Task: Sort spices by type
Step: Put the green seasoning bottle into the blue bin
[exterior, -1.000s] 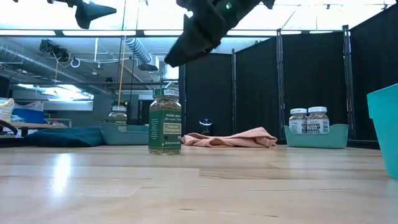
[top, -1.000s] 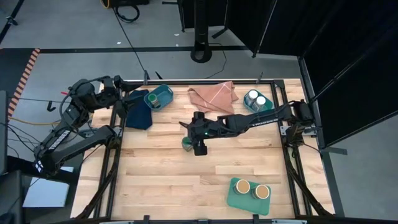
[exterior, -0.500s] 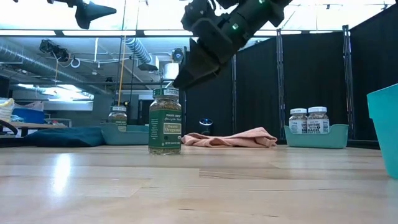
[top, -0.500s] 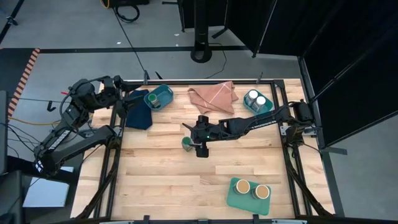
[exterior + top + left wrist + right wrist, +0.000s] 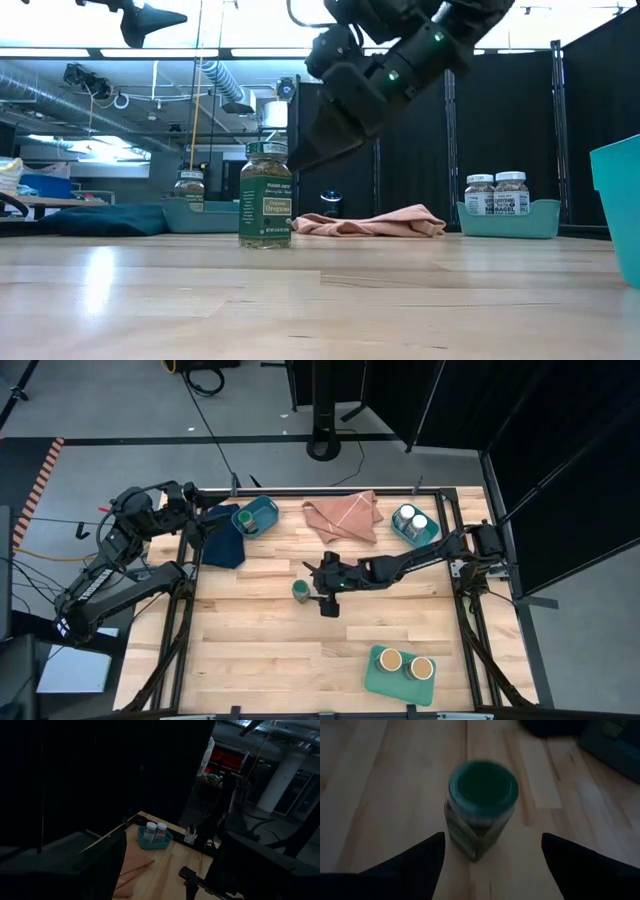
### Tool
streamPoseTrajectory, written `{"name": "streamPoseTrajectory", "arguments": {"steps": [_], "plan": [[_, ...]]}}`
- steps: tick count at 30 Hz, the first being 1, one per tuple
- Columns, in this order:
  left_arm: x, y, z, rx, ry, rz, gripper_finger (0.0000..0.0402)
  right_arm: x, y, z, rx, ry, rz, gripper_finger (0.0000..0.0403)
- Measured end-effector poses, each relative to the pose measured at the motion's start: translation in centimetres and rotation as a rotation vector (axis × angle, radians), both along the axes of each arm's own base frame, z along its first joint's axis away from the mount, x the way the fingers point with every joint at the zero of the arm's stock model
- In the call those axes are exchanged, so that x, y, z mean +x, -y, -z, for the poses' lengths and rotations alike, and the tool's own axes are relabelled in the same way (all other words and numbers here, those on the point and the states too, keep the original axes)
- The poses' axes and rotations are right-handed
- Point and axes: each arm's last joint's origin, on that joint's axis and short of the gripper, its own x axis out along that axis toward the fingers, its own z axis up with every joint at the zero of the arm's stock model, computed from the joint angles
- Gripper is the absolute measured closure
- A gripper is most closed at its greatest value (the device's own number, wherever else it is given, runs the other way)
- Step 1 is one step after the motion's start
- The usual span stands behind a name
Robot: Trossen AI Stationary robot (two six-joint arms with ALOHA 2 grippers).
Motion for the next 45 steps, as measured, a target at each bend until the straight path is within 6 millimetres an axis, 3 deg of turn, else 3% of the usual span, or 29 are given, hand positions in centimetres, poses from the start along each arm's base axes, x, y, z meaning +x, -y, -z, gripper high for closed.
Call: {"name": "streamPoseTrajectory", "arguments": {"steps": [22, 32, 37, 45], "plan": [[0.0, 0.0, 0.1, -0.039, 0.002, 0.0, 0.0068, -0.3, 1.7, 0.9, -0.057, 0.075, -0.033, 0.0066], [0.0, 0.0, 0.2, -0.067, 0.005, -0.001, 0.0068, 1.6, 1.3, 5.5, -0.039, 0.028, -0.05, 0.0066], [0.0, 0.0, 0.2, -0.072, 0.006, 0.0, 0.0068, 2.6, 1.2, 5.6, -0.044, 0.091, -0.054, 0.0066], [0.0, 0.0, 0.6, -0.11, -0.022, -0.001, 0.0068, 3.2, 2.9, 6.0, -0.03, 0.154, -0.078, 0.0066]]}}
